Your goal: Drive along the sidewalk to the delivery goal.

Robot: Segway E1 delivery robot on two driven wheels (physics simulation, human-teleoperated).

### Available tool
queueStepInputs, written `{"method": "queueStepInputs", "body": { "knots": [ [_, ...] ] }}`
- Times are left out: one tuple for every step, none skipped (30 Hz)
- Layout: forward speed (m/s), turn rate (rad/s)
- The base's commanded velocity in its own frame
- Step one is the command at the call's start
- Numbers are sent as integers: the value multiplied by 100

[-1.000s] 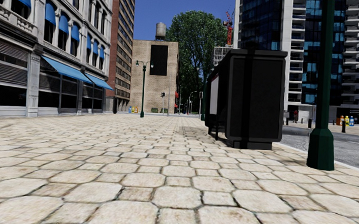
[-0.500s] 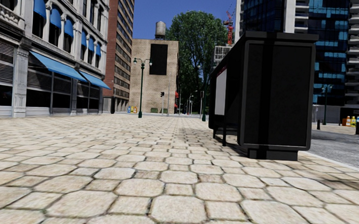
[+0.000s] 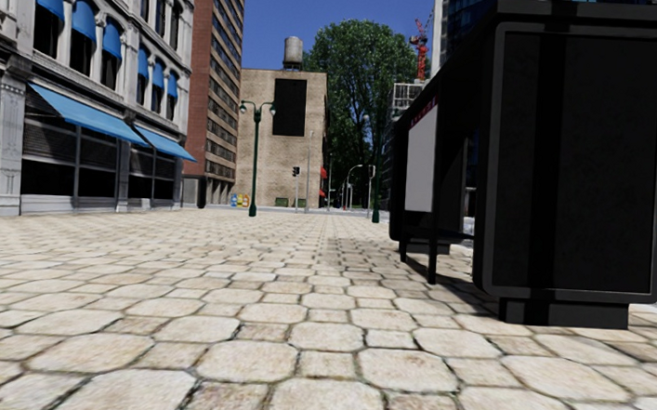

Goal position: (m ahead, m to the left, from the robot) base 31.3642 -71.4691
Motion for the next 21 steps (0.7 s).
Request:
{"method": "queueStepInputs", "body": {
  "knots": [
    [200, 0],
    [200, 0],
    [200, 0],
    [200, 0],
    [200, 0],
    [200, 0],
    [200, 0],
    [200, 0],
    [200, 0],
    [200, 0],
    [200, 0],
    [200, 0],
    [200, 0],
    [200, 0],
    [200, 0],
    [200, 0],
    [200, 0],
    [200, 0],
    [200, 0],
    [200, 0],
    [200, 0]
  ]
}}
